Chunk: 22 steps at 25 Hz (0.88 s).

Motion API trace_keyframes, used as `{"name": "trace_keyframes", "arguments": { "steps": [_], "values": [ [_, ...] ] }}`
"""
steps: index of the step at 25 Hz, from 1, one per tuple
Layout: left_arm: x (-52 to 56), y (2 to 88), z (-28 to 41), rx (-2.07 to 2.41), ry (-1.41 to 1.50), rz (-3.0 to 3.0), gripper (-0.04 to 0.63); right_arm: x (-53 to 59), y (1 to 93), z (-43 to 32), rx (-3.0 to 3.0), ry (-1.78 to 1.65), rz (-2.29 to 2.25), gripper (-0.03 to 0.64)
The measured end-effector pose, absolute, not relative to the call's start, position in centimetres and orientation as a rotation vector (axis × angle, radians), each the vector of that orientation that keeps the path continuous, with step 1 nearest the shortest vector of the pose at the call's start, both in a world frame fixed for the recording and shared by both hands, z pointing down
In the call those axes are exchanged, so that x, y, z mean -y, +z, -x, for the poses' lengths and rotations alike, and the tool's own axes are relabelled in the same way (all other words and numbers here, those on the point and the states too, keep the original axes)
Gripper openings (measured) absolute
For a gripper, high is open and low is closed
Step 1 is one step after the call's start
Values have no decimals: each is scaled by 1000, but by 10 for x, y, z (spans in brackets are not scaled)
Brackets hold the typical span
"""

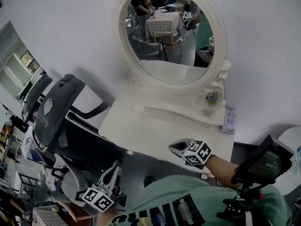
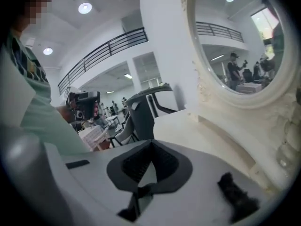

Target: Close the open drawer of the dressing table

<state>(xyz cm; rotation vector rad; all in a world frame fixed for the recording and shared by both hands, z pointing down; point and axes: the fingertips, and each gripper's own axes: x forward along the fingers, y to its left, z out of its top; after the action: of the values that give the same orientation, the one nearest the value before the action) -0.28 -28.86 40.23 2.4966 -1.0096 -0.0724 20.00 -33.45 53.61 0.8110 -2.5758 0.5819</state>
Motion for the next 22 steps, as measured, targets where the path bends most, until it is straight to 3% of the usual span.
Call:
{"name": "trace_keyframes", "arguments": {
  "steps": [11, 22],
  "values": [
    [464, 376, 9, 336, -11, -2687, -3, 404, 469, -195, 2355, 623, -1533, 11],
    [486, 377, 10, 190, -33, -2648, -3, 394, 442, -202, 2251, 622, -1700, 11]
  ]
}}
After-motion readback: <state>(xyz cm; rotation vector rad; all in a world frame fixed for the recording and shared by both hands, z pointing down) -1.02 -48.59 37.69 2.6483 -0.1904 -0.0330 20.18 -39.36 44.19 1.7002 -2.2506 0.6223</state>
